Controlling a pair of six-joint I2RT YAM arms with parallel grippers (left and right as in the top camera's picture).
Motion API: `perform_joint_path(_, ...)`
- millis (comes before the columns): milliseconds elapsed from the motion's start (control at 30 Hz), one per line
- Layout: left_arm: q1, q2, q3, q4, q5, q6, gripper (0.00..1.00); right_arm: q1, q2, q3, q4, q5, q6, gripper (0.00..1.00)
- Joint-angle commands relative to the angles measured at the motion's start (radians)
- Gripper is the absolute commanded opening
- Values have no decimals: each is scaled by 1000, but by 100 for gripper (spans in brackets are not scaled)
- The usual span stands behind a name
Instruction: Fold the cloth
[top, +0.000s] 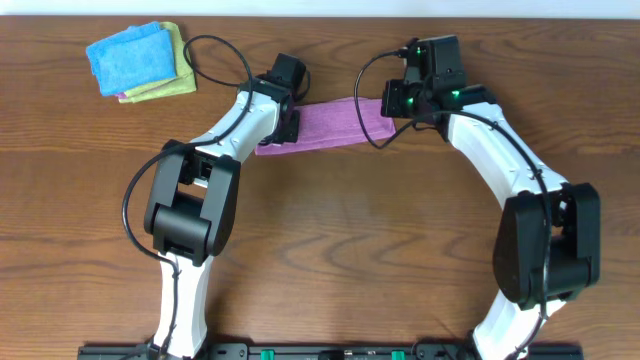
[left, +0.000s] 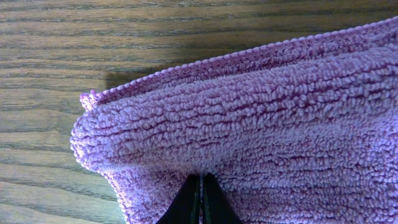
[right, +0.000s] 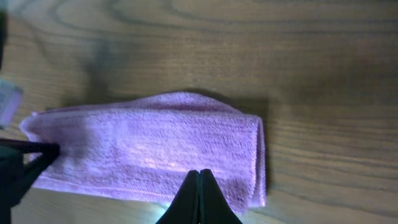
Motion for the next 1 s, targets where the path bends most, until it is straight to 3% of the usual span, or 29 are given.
perform_joint_path(0, 14, 58, 4, -3, 13, -8, 6, -16, 2, 17, -18, 28, -31, 1)
perform_joint_path(33, 16, 58, 4, -3, 18, -8, 6, -26, 2, 17, -23, 28, -14, 2)
perform_joint_path(133, 23, 58, 4, -2, 53, -8, 6, -74, 10, 16, -27, -35, 29, 29)
perform_joint_path(167, 26, 58, 4, 1, 62, -8, 6, -96, 17, 16, -24, -93, 35, 49)
perform_joint_path(267, 30, 58, 4, 1, 61, -8, 6, -162, 45, 16, -26, -262, 58, 65)
perform_joint_path(333, 31, 58, 4, 1, 62, -8, 6, -198, 64, 16, -29, -350, 66, 65)
perform_joint_path(533, 34, 58, 4, 4, 88, -8, 6, -231, 122, 15, -54, -488, 65, 82)
perform_joint_path(667, 34, 58, 4, 3, 88, -8, 6, -231, 177, 15, -27, -583, 66, 84)
perform_joint_path(967, 34, 58, 4, -4, 101, -8, 6, -231, 237, 15, 35, -578, 67, 85)
